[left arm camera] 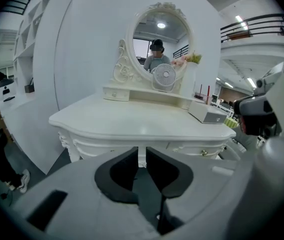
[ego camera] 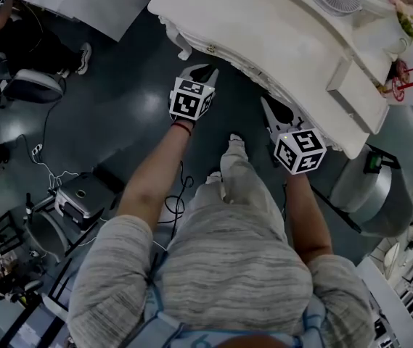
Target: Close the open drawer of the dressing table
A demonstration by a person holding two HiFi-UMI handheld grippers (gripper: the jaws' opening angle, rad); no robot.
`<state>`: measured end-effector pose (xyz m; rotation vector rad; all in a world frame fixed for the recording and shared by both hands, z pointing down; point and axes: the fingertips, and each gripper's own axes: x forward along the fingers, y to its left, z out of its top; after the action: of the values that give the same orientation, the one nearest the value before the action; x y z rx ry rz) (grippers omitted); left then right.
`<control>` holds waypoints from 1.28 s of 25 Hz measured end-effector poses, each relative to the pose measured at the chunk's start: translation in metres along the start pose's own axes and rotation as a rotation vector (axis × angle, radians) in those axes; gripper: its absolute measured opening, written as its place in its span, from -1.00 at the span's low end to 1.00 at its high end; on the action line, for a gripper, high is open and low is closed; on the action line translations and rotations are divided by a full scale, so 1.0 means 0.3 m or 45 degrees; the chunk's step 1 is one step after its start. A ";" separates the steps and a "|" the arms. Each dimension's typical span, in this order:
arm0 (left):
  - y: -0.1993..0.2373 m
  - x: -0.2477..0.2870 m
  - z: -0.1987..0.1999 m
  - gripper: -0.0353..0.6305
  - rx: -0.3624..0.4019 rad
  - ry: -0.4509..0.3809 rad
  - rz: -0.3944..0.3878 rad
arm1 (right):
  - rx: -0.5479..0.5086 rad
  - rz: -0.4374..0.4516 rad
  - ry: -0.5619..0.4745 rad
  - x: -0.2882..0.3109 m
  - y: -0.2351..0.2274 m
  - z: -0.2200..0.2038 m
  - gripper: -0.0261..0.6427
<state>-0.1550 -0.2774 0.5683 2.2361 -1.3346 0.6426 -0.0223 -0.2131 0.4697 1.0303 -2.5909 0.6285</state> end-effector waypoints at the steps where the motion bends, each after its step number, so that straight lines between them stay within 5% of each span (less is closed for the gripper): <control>1: -0.013 -0.015 0.000 -0.73 0.001 -0.006 -0.006 | -0.004 -0.001 -0.005 -0.010 0.010 -0.001 -0.89; 32: -0.553 -0.776 0.016 -0.85 0.045 -0.346 -0.261 | -0.098 0.025 -0.149 -0.493 0.479 -0.034 -0.89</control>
<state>-0.1042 -0.0511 0.4012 2.5167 -1.1977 0.3004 -0.0178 -0.0290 0.3763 1.0472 -2.7056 0.4822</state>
